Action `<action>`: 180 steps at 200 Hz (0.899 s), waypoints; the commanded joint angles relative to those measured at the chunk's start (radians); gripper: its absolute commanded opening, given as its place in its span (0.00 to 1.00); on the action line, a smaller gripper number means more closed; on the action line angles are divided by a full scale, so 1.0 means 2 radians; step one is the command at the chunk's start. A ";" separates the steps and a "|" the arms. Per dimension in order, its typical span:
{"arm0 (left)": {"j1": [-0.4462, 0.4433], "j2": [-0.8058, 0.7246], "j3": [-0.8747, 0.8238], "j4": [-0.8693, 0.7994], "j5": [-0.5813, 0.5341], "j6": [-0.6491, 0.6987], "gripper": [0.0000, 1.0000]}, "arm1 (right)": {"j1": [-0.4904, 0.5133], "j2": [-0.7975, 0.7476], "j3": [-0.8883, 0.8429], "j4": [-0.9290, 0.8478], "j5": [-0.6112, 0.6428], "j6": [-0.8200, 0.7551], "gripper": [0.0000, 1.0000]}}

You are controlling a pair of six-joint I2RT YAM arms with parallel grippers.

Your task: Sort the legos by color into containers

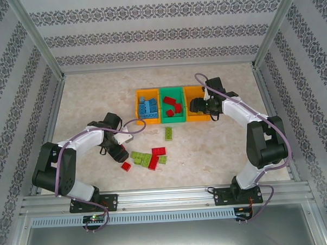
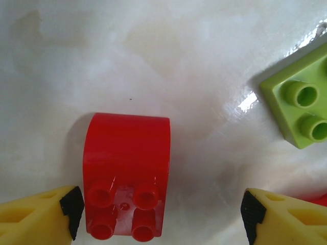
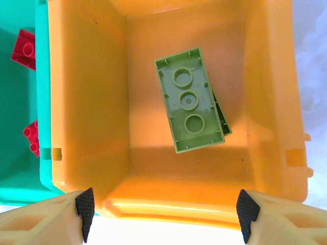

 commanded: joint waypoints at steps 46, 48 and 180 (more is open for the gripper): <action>0.007 0.026 0.013 0.012 -0.024 0.022 0.77 | -0.007 -0.016 -0.001 -0.014 -0.002 -0.009 0.77; 0.007 0.028 0.014 0.012 -0.026 0.022 0.76 | -0.007 -0.016 -0.001 -0.014 -0.002 -0.009 0.77; 0.005 0.042 0.038 0.010 -0.016 0.001 0.32 | -0.008 -0.037 -0.024 -0.017 0.008 0.002 0.77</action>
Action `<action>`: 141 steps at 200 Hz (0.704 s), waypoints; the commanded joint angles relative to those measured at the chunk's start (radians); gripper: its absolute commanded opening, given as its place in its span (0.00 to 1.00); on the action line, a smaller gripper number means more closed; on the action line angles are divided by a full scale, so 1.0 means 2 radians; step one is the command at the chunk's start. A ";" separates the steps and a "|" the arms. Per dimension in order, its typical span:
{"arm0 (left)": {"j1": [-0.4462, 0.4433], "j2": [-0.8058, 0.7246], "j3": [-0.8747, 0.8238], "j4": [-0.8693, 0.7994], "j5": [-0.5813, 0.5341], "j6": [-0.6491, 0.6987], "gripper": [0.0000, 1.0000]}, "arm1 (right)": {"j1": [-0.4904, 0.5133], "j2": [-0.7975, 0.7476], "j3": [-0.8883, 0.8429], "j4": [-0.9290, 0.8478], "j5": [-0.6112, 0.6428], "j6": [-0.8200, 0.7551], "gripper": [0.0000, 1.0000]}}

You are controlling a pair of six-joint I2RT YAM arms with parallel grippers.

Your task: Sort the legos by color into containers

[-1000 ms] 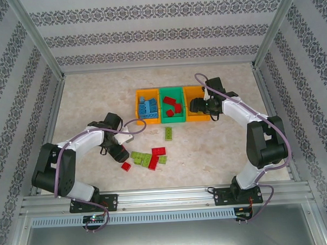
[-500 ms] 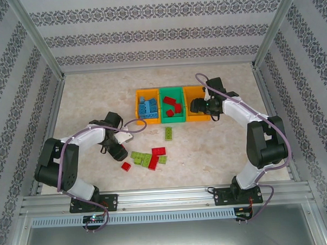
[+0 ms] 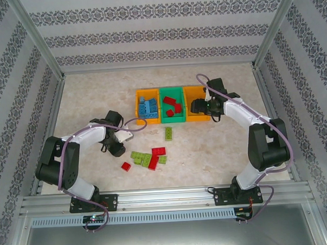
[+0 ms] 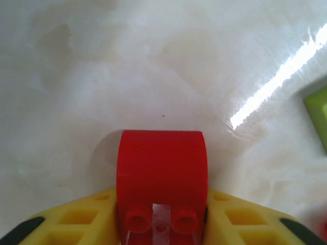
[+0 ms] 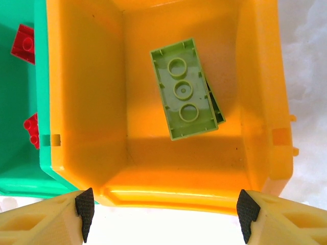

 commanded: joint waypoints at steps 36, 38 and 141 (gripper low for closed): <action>0.001 -0.001 0.025 -0.002 0.028 -0.036 0.25 | -0.005 -0.035 -0.024 -0.012 0.017 0.004 0.77; 0.000 -0.002 0.026 -0.003 0.028 -0.037 0.25 | -0.005 -0.036 -0.024 -0.013 0.018 0.004 0.77; -0.119 0.013 0.194 0.040 0.111 -0.207 0.23 | -0.010 -0.084 -0.065 -0.016 0.008 0.010 0.76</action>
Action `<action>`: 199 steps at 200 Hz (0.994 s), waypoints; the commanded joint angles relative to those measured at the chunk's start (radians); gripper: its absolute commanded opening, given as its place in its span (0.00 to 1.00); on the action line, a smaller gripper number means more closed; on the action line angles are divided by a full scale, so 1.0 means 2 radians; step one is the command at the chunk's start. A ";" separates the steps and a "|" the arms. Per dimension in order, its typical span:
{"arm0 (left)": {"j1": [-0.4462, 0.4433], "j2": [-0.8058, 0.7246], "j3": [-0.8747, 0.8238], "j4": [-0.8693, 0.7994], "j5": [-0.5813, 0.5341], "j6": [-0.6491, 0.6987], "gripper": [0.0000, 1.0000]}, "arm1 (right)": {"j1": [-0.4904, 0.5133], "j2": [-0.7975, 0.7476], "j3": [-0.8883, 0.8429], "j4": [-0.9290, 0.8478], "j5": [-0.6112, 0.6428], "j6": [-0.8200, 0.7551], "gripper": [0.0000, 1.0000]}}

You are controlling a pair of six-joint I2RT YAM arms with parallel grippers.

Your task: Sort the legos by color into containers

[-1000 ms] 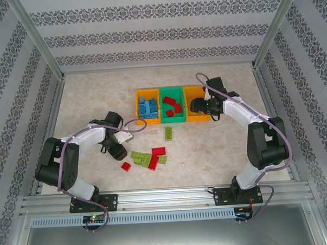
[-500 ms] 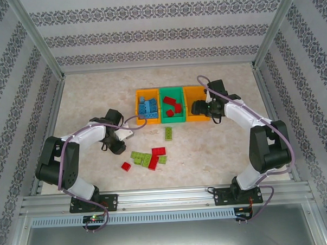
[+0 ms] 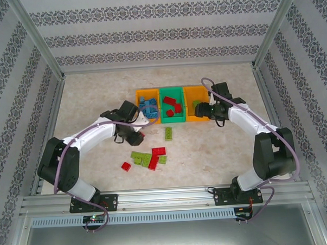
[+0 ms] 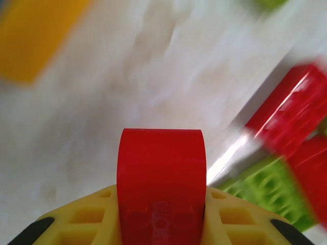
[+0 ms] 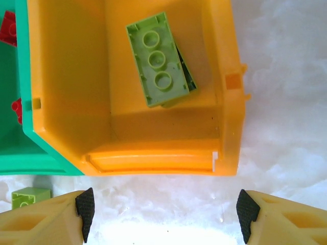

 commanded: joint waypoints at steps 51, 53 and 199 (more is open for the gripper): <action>-0.018 0.170 0.287 0.009 0.097 -0.186 0.23 | 0.000 -0.050 -0.052 -0.007 -0.005 0.023 0.76; -0.018 0.178 0.295 0.007 0.097 -0.191 0.23 | 0.001 -0.051 -0.054 -0.007 -0.004 0.025 0.76; -0.025 0.362 0.523 -0.064 0.043 -0.341 0.72 | 0.140 -0.084 -0.090 0.009 0.079 0.115 0.76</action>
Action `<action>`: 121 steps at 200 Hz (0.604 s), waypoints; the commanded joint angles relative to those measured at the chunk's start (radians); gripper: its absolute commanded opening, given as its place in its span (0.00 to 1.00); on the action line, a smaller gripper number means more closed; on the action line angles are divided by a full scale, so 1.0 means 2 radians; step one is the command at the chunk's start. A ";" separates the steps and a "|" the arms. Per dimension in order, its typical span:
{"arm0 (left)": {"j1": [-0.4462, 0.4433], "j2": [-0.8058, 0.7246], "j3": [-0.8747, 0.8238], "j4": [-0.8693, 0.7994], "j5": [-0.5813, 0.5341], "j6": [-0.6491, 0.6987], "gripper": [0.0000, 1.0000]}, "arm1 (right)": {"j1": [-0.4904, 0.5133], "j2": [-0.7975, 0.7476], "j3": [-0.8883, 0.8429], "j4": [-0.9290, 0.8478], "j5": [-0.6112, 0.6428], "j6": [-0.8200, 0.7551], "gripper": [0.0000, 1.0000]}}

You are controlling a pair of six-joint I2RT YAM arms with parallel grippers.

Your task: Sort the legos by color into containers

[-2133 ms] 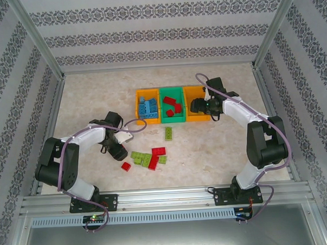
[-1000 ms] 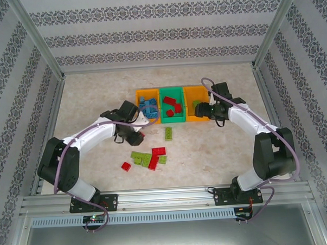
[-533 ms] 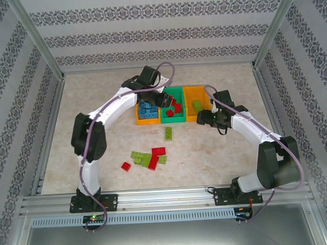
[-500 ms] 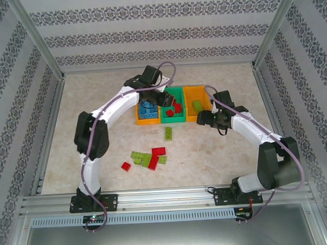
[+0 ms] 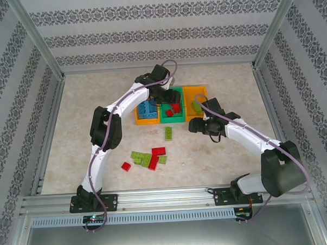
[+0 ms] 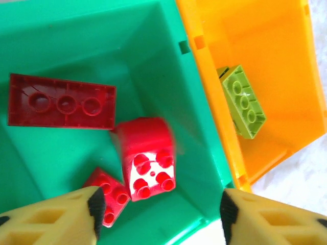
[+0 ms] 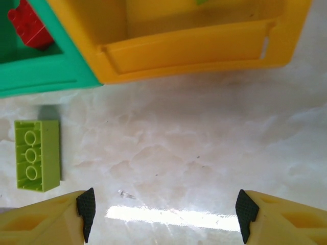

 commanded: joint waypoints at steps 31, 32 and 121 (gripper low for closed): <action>-0.008 -0.081 -0.053 0.018 -0.060 -0.029 1.00 | 0.118 0.015 0.023 0.015 0.111 0.102 0.75; -0.008 -0.084 -0.056 0.021 -0.060 -0.031 1.00 | 0.120 0.016 0.024 0.016 0.111 0.107 0.75; -0.003 -0.253 -0.216 0.071 -0.147 -0.063 0.99 | 0.215 0.173 0.130 0.027 0.155 0.178 0.76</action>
